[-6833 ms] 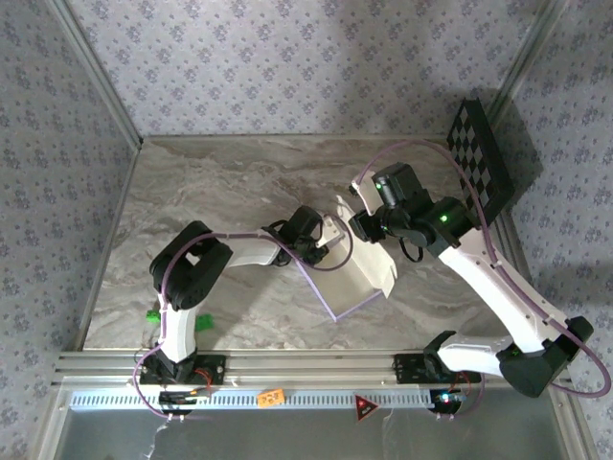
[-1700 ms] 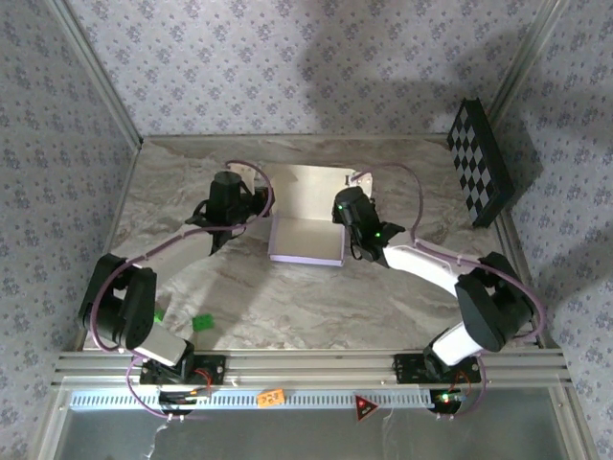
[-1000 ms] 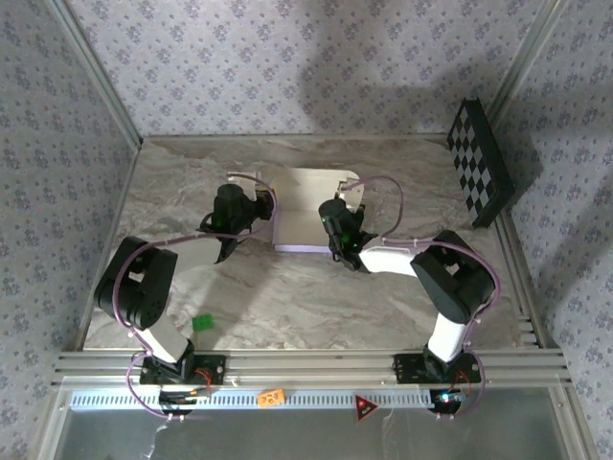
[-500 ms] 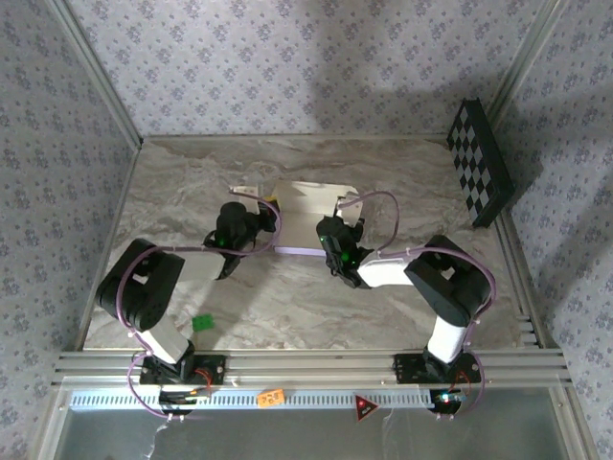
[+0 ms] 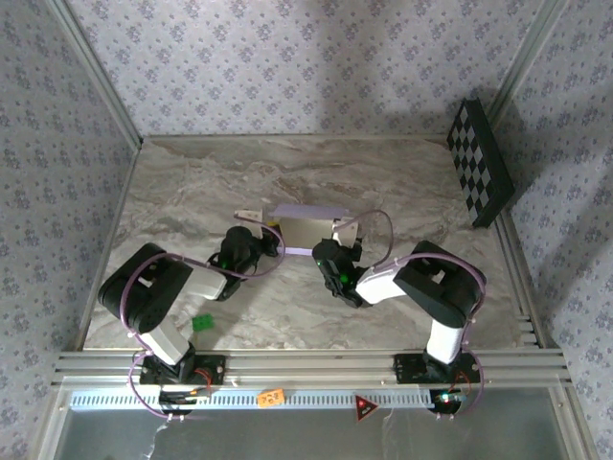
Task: Fold the paper box
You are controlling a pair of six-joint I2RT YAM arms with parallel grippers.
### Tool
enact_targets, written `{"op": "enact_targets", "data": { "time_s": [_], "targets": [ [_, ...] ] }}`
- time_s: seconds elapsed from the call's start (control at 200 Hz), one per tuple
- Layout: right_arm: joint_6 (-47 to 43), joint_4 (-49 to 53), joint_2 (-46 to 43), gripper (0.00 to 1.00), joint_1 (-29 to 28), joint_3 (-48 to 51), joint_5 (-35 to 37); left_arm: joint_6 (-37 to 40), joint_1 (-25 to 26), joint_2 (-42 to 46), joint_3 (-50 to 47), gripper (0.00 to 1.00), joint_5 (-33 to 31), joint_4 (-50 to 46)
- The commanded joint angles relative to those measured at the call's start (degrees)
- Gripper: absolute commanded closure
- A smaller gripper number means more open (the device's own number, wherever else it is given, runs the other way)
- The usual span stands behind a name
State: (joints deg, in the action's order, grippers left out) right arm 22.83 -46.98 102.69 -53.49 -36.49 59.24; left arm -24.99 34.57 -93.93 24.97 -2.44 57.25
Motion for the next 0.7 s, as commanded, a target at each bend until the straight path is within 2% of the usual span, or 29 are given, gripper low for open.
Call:
{"op": "enact_targets", "data": {
  "time_s": [0.0, 0.08, 0.15, 0.385, 0.48, 0.62, 0.695],
  "targets": [
    [-0.5, -3.6, 1.4, 0.89, -2.3, 1.7, 0.1, -0.9, 1.5, 2.2, -1.7, 0.89, 2.6, 1.6],
    [-0.4, -5.0, 2.1, 0.89, -3.1, 2.8, 0.9, 0.1, 1.5, 4.7, -2.9, 0.84, 2.3, -0.1],
    [-0.8, -6.4, 2.9, 0.89, -3.6, 3.3, 1.8, 1.2, 1.5, 7.9, -3.4, 0.71, 2.0, -3.5],
    [-4.5, -10.2, 4.9, 0.88, -3.9, 3.2, 1.4, 3.0, 0.8, 24.1, -5.6, 0.42, -3.1, -21.9],
    [-5.1, -10.2, 5.0, 0.88, -3.8, 3.1, 1.0, 3.7, -0.2, 31.1, -5.1, 0.37, -2.2, -31.3],
    [-5.7, -9.9, 4.6, 0.86, -3.5, 2.9, 0.0, 3.0, -1.1, 40.5, -4.0, 0.24, -1.8, -41.1],
    [-5.8, -9.3, 4.4, 0.83, -3.4, 3.0, -0.3, 3.0, -1.8, 43.9, -1.7, 0.21, -1.5, -46.2]
  ]
}}
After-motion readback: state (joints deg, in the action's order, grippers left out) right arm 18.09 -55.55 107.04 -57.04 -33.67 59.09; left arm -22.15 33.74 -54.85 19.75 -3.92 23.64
